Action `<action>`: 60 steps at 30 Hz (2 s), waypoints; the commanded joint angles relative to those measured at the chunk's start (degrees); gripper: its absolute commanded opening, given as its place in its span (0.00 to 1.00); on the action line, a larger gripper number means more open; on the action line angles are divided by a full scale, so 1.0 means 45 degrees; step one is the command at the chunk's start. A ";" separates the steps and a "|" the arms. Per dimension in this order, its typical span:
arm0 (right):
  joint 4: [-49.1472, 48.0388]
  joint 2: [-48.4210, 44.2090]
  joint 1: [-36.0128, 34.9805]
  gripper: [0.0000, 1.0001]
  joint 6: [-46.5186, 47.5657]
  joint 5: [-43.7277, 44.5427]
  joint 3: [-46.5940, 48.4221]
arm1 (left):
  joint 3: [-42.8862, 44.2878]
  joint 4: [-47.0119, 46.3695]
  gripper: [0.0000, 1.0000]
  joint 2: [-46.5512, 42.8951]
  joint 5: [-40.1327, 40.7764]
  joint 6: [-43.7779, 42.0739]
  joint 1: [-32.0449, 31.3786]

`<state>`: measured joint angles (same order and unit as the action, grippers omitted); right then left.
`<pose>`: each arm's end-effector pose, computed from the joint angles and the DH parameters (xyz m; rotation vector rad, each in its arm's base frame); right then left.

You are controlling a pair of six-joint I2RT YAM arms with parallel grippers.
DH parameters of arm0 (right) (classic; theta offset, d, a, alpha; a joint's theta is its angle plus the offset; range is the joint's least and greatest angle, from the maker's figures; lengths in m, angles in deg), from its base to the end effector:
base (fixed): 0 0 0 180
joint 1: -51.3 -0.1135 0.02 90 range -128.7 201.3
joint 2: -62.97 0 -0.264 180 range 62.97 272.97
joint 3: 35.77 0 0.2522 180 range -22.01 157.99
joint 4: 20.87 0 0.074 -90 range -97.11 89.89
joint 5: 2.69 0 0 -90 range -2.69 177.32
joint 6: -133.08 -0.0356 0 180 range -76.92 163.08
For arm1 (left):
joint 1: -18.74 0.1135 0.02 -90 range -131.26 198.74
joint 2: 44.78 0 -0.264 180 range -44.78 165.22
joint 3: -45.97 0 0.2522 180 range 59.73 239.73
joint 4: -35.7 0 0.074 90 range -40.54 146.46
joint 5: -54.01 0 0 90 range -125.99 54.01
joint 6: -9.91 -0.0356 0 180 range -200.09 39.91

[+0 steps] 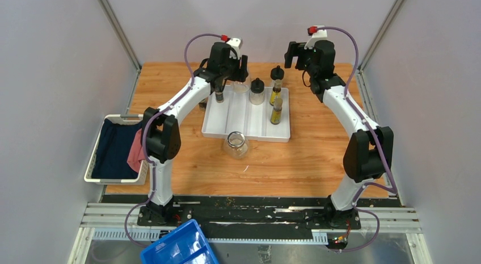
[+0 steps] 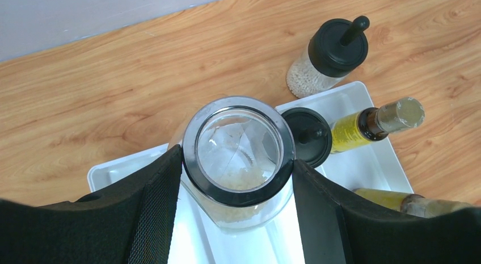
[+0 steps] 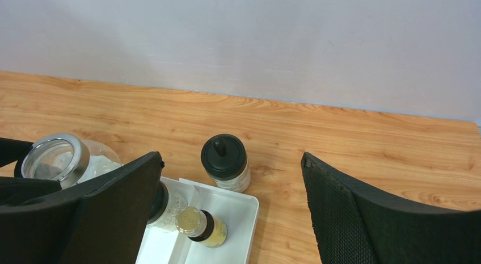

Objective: Organize the condiment bottles
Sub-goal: Place the bottle in the storage box.

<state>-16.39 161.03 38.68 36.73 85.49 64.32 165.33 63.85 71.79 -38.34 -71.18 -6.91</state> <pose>0.4082 0.0925 0.3791 -0.1133 1.6168 0.2813 0.4402 -0.2130 0.3150 0.3229 2.0131 -0.4230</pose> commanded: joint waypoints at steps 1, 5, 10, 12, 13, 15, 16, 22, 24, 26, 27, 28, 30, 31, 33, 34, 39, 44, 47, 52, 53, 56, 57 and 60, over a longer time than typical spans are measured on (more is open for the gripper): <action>0.0011 -0.0595 -0.0163 0.96 0.0109 0.0192 -0.0140 | 0.0049 -0.0329 0.00 -0.0832 -0.0678 -0.0262 -0.0055; -0.0018 -0.0619 -0.0164 0.96 0.0063 0.0153 -0.0160 | 0.0077 -0.0064 0.00 -0.0815 -0.0901 -0.0416 -0.0051; -0.0009 -0.0606 -0.0169 0.96 0.0041 0.0093 -0.0128 | -0.0107 -0.0034 0.00 -0.0895 -0.1153 -0.0378 -0.0062; 0.0021 -0.0628 -0.0164 0.97 0.0034 0.0092 -0.0138 | -0.0137 0.0002 0.00 -0.0915 -0.1200 -0.0378 -0.0062; 0.0012 -0.0628 -0.0159 0.97 0.0028 0.0093 -0.0174 | -0.0145 0.0031 0.00 -0.0929 -0.1224 -0.0361 -0.0062; 0.0021 -0.0658 -0.0164 0.97 0.0027 0.0110 -0.0184 | -0.0145 0.0125 0.00 -0.0955 -0.1225 -0.0358 -0.0062; 0.0029 -0.0658 -0.0164 0.97 0.0042 0.0112 -0.0182 | -0.0198 0.0139 0.00 -0.0995 -0.1227 -0.0358 -0.0072; 0.0180 -0.0725 -0.0164 0.97 0.0002 0.0131 -0.0218 | -0.0757 0.0001 0.00 -0.1703 -0.0906 -0.0182 -0.0174; 0.0319 -0.0754 -0.0164 0.97 -0.0011 0.0105 -0.0168 | -0.1039 -0.0052 0.00 -0.2054 -0.0731 -0.0099 -0.0231; 0.0422 -0.0802 -0.0166 0.97 -0.0050 0.0076 -0.0118 | -0.1388 -0.0143 0.00 -0.2447 -0.0438 0.0015 -0.0316; 0.0480 -0.0828 -0.0164 0.97 -0.0070 0.0059 -0.0089 | -0.1562 -0.0151 0.00 -0.2617 -0.0301 0.0089 -0.0352; 0.0553 -0.0848 -0.0164 0.97 -0.0090 0.0038 -0.0041 | -0.1790 -0.0137 0.00 -0.2801 -0.0142 0.0142 -0.0411; 0.0632 -0.0915 -0.0164 0.97 -0.0136 -0.0016 -0.0007 | -0.2114 -0.0041 0.00 -0.3172 0.0260 0.0286 -0.0485; 0.0662 -0.0957 -0.0161 0.97 -0.0174 -0.0055 0.0006 | -0.2317 -0.0035 0.00 -0.3349 0.0411 0.0345 -0.0518; 0.0727 -0.1023 -0.0164 0.97 -0.0240 -0.0151 0.0000 | -0.2707 -0.0012 0.00 -0.3745 0.0501 0.0445 -0.0583; 0.0747 -0.1074 -0.0178 0.97 -0.0277 -0.0206 0.0014 | -0.2840 0.0093 0.00 -0.3914 0.0825 0.0502 -0.0606; 0.0753 -0.1251 -0.0294 0.97 -0.0367 -0.0273 -0.0142 | -0.3896 0.0238 0.00 -0.4848 0.1723 0.0905 -0.0676; 0.0872 -0.1342 -0.0554 0.97 -0.0222 -0.0266 -0.0063 | -0.5125 0.0001 0.00 -0.5697 0.2726 0.1643 -0.0764; 0.1070 -0.1284 -0.0787 0.97 0.0030 -0.0088 0.0118 | -0.5915 -0.0443 0.00 -0.6087 0.3195 0.2227 -0.0802; 0.1182 -0.1206 -0.0920 0.97 0.0048 -0.0083 0.0286 | -0.6769 -0.0793 0.00 -0.6408 0.3867 0.2931 -0.0893; 0.1183 -0.1215 -0.0925 0.97 0.0052 -0.0083 0.0284 | -0.6851 -0.0823 0.00 -0.6447 0.3924 0.2936 -0.0918; 0.1198 -0.1205 -0.0979 0.97 0.0046 -0.0117 0.0322 | -0.7088 -0.0844 0.00 -0.6576 0.4095 0.2978 -0.0921; 0.1217 -0.1188 -0.0988 0.97 0.0059 -0.0136 0.0357 | -0.7198 -0.0878 0.00 -0.6636 0.4145 0.3008 -0.0921; 0.1307 -0.1104 -0.1061 0.97 0.0112 -0.0227 0.0492 | -0.7484 -0.1050 0.00 -0.6716 0.4136 0.3030 -0.0919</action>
<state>-11.71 156.81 35.05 36.49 84.81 64.45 132.74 64.47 45.23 -22.08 -58.92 -10.65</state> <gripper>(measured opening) 0.970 0.652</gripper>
